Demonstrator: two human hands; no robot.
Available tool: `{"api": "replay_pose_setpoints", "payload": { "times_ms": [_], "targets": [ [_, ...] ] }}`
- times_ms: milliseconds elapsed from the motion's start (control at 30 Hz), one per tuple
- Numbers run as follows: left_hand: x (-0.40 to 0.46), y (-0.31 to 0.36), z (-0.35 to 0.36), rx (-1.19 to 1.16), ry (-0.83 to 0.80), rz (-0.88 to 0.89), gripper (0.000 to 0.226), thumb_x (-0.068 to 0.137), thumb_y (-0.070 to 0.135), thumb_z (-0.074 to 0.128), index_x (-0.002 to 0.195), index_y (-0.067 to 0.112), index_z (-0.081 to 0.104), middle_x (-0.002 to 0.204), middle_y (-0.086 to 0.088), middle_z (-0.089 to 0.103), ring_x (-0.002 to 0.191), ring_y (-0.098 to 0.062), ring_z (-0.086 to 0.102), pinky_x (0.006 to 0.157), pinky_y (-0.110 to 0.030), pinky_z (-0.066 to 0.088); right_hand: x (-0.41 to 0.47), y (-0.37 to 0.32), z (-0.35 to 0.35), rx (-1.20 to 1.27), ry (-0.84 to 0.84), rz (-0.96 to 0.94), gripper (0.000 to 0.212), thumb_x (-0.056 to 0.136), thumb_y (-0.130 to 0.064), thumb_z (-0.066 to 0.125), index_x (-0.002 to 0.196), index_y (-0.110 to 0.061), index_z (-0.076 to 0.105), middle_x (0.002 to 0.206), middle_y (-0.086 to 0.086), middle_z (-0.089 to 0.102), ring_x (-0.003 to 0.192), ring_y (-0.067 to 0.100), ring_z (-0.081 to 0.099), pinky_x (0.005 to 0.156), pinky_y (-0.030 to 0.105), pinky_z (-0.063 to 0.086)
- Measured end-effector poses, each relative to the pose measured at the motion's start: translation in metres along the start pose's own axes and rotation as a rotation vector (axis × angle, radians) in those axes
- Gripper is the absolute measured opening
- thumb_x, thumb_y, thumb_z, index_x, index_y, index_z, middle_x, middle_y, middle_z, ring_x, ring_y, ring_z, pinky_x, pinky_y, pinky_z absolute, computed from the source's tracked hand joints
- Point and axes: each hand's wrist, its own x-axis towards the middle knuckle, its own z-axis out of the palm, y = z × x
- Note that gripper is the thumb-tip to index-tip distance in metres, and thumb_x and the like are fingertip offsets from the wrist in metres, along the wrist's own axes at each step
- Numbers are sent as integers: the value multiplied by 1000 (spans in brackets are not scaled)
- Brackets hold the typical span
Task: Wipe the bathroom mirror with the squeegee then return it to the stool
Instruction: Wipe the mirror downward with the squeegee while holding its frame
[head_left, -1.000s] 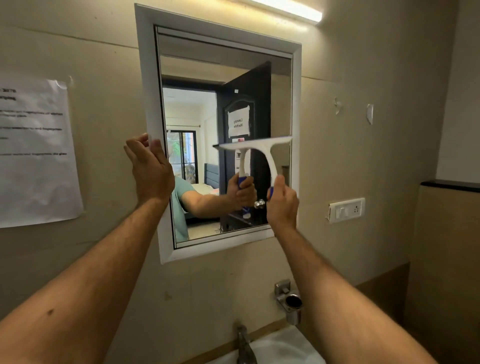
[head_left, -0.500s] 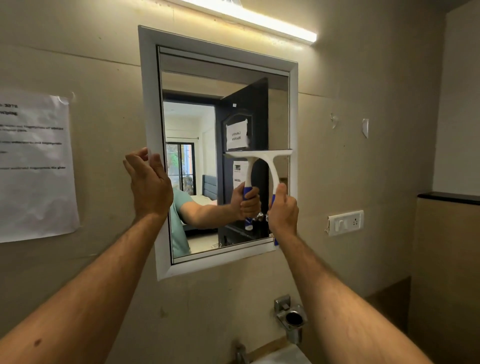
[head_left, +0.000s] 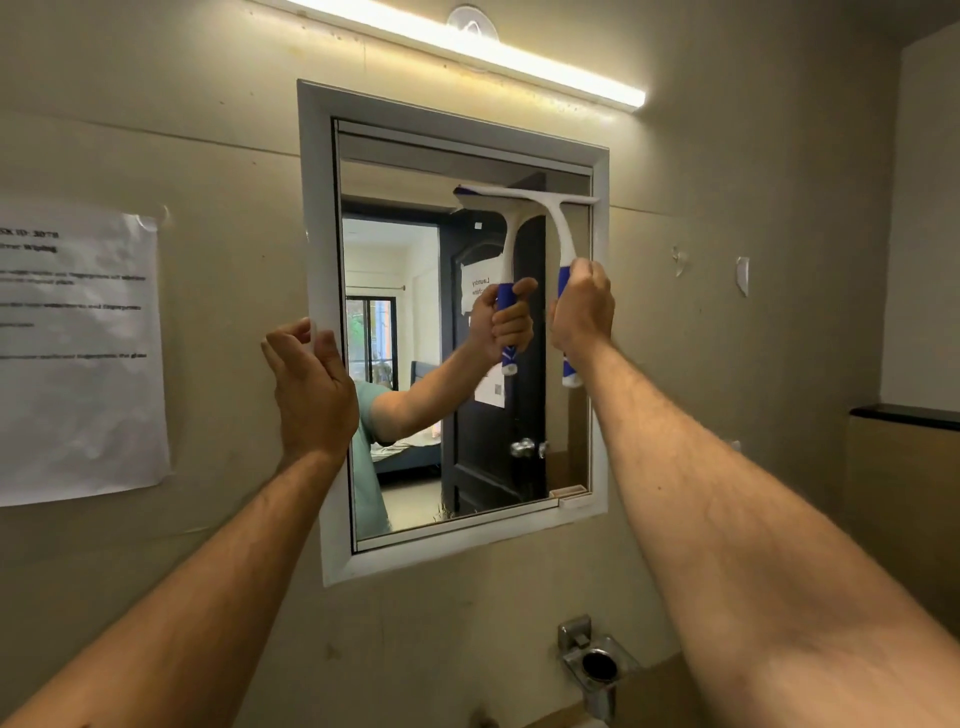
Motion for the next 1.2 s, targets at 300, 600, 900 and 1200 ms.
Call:
{"api": "replay_pose_setpoints", "payload": {
  "times_ms": [300,600,900,1200],
  "targets": [
    [0,4,-2,30,14,-16,35,102,30,39,117,-2,40,120,-20,44,98,-31,53,76,-28,38,-17,22,9,-42,-4,90,41,105,-48,22,81,-27,48,76,-3,51,71,12,52,70,28,43],
    [18,-4,-3,-3,63,37,41,100,51,33,115,13,34,120,-11,39,92,-30,59,70,-51,56,-50,52,1,-50,-56,149,33,104,-52,20,96,-29,44,82,0,55,84,19,61,82,34,51],
    [1,4,0,16,15,4,37,102,36,36,118,2,37,120,-19,43,94,-29,54,75,-33,45,-24,20,-4,-29,-8,5,32,106,-34,28,83,-25,48,72,-1,46,66,13,47,65,27,42],
    [3,-1,2,6,26,6,33,101,32,38,115,3,39,119,-20,44,100,-31,52,80,-34,43,-26,17,10,-39,-53,26,42,106,-45,21,77,-29,46,71,-4,51,65,7,51,65,21,40]
  ]
}}
